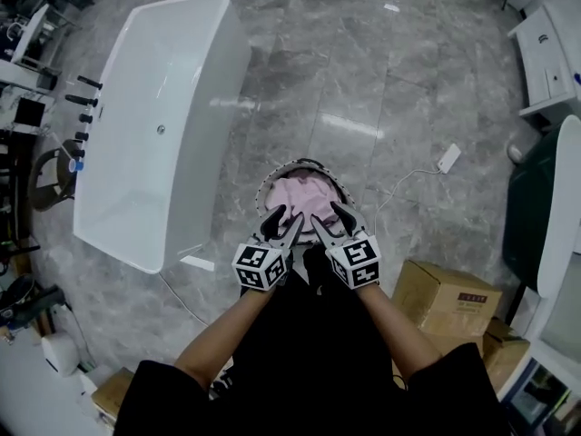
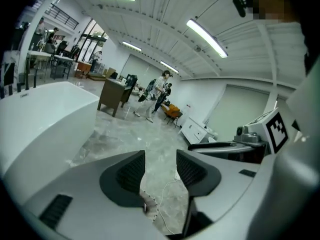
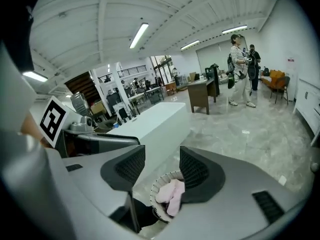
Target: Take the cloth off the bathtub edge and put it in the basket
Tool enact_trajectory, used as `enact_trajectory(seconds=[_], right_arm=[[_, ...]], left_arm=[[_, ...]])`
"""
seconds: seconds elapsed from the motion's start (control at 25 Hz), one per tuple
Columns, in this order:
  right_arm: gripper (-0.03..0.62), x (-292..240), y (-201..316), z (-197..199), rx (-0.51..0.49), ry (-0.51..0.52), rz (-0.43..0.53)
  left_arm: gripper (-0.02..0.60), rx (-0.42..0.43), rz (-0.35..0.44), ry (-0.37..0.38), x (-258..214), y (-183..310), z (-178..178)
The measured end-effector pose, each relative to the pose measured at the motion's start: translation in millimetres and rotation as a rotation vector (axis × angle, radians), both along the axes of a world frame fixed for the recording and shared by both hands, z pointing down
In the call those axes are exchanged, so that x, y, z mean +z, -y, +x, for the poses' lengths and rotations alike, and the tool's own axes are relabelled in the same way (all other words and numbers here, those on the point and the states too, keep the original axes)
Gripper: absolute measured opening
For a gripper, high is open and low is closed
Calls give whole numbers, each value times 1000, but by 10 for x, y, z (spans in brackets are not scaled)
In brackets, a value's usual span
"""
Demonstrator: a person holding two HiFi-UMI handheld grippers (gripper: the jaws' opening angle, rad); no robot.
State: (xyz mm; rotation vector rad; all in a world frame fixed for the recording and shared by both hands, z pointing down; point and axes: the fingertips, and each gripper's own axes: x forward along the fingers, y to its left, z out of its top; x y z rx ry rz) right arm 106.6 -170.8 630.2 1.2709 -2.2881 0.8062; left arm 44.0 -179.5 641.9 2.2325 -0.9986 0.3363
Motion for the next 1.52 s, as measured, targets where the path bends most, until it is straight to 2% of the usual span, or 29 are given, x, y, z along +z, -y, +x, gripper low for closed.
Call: enact_trajectory(seconds=[0.16, 0.24, 0.4, 0.6, 0.84, 0.88, 1.0, 1.08, 1.2, 1.36, 1.52], right_arm=[[209, -480, 126, 37, 27, 18, 76], [209, -694, 189, 53, 32, 25, 111], [209, -1030, 283, 35, 49, 32, 148], [209, -1510, 426, -51, 95, 43, 206], [209, -2049, 595, -252, 103, 30, 318], [209, -2123, 628, -284, 111, 36, 343], [205, -2354, 720, -319, 145, 46, 403], [170, -2492, 760, -302, 163, 36, 436], [56, -2661, 779, -253, 208, -5, 482], [38, -2712, 725, -217, 275, -26, 492], [32, -2697, 673, -291, 265, -78, 499]], left_arm=[[192, 11, 133, -2, -552, 130, 45], [192, 9, 174, -4, -815, 216, 60], [192, 3, 201, 3, -1215, 379, -11], [192, -10, 247, -32, -1758, 578, -199], [185, 60, 292, -97, -2318, 692, -318], [165, 68, 301, -101, -2382, 715, -344], [32, 94, 334, -113, -2535, 786, -387], [23, 112, 351, -114, -2595, 827, -385], [15, 131, 383, -117, -2679, 870, -397], [15, 156, 445, -102, -2799, 912, -414], [15, 165, 478, -91, -2816, 928, -433]])
